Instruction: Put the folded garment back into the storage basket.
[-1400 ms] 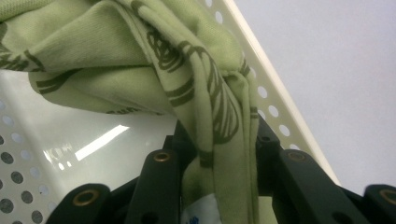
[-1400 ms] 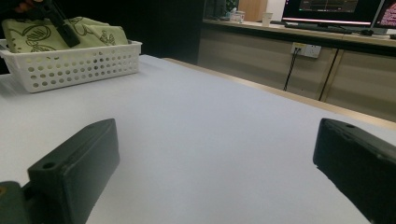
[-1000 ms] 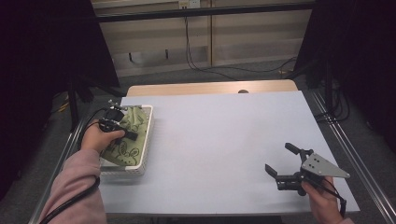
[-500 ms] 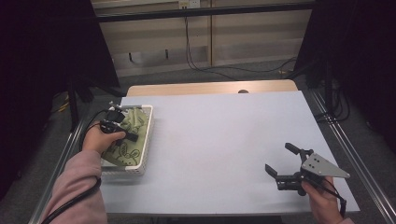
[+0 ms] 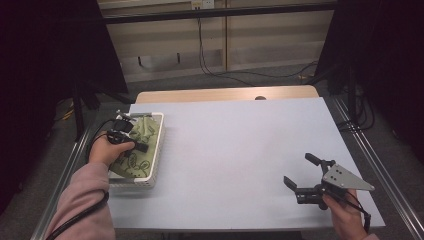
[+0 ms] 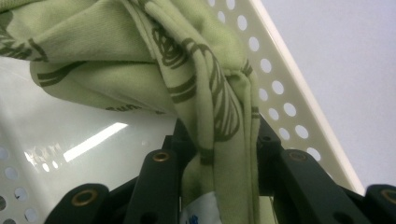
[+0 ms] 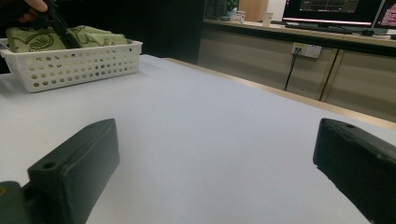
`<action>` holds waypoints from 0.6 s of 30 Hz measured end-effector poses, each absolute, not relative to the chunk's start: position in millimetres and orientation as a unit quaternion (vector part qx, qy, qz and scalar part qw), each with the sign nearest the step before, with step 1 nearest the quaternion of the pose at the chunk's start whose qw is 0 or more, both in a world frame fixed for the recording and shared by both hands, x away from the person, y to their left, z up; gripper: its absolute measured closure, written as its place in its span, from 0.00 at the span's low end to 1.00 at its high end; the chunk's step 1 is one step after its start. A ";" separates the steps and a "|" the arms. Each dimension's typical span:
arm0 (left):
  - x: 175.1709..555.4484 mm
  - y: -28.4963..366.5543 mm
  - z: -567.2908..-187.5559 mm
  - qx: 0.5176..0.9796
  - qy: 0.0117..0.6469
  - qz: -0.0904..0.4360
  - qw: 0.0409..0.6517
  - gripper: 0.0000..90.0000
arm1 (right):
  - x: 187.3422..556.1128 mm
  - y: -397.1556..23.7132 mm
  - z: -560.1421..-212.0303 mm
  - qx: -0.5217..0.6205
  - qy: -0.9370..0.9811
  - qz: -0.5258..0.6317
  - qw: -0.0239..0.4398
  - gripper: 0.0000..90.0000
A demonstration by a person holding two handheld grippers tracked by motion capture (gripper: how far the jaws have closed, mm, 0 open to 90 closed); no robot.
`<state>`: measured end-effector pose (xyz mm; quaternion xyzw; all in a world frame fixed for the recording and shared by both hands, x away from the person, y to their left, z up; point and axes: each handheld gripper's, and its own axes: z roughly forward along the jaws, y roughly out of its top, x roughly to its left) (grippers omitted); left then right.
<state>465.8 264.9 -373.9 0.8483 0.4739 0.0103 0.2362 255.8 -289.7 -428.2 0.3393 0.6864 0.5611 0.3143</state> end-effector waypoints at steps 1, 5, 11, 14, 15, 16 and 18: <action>466.1 265.6 -373.9 0.849 0.473 0.010 0.234 0.78 | 255.9 -289.7 -428.2 0.339 0.686 0.561 0.314 0.00; 465.5 266.2 -375.4 0.845 0.478 0.012 0.239 0.77 | 255.9 -289.7 -428.2 0.338 0.687 0.562 0.313 0.00; 464.7 268.3 -376.8 0.841 0.483 0.010 0.244 0.76 | 255.9 -289.7 -428.1 0.337 0.687 0.562 0.314 0.00; 464.6 268.9 -377.4 0.840 0.485 0.011 0.244 0.76 | 255.6 -289.5 -428.1 0.339 0.687 0.562 0.313 0.00; 464.8 269.9 -378.3 0.838 0.488 0.003 0.246 0.76 | 255.9 -289.6 -428.1 0.337 0.687 0.562 0.314 0.00; 464.8 270.4 -378.6 0.837 0.489 0.004 0.246 0.75 | 255.9 -289.7 -428.1 0.337 0.688 0.560 0.315 0.00; 464.9 272.1 -379.6 0.836 0.489 0.008 0.248 0.75 | 256.0 -289.6 -428.1 0.336 0.687 0.562 0.315 0.00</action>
